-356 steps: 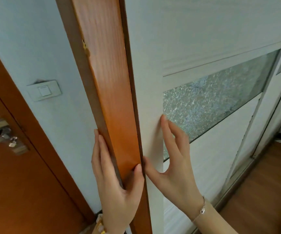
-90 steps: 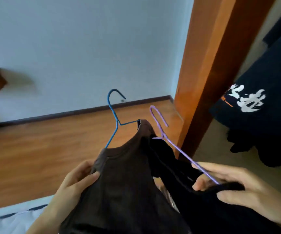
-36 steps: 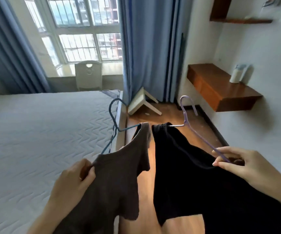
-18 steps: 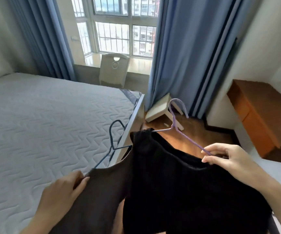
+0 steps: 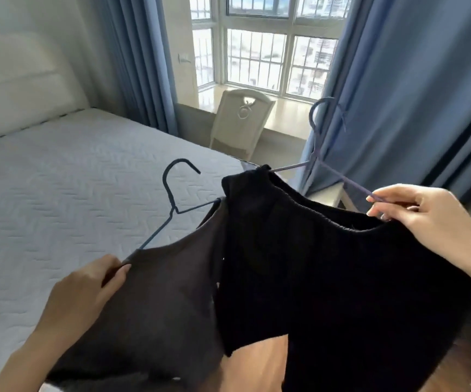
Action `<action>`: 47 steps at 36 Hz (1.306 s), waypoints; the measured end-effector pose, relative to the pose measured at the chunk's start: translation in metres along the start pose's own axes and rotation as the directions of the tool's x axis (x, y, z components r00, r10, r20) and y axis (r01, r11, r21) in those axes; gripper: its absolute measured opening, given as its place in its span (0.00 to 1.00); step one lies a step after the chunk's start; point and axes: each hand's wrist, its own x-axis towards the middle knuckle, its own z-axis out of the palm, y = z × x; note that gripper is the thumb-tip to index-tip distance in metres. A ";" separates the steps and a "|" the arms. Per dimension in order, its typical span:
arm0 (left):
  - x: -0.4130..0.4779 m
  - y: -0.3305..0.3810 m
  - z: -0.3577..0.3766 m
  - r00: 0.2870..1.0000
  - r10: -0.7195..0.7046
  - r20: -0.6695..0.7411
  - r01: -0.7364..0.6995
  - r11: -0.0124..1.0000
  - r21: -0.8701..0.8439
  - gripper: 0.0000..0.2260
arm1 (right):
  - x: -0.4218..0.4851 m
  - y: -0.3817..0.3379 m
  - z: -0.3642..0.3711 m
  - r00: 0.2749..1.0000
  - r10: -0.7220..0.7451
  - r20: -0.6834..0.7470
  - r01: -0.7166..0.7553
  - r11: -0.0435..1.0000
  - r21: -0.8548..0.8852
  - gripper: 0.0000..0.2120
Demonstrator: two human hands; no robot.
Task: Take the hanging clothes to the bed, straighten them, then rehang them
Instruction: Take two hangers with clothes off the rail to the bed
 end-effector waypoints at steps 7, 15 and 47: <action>0.074 0.044 0.039 0.992 -0.090 -0.093 0.103 0.984 0.145 0.11 | 0.170 0.057 -0.038 0.984 -0.105 0.141 0.098 0.994 0.057 0.38; 0.148 0.059 0.031 0.974 -0.166 -0.152 0.198 0.953 0.230 0.12 | 0.338 0.066 -0.036 0.912 -0.211 0.353 0.146 0.968 0.203 0.06; 0.443 -0.232 0.077 0.778 -0.572 -0.260 0.621 0.640 0.452 0.11 | 0.850 0.041 0.455 0.821 -0.244 0.516 0.292 0.956 -0.012 0.16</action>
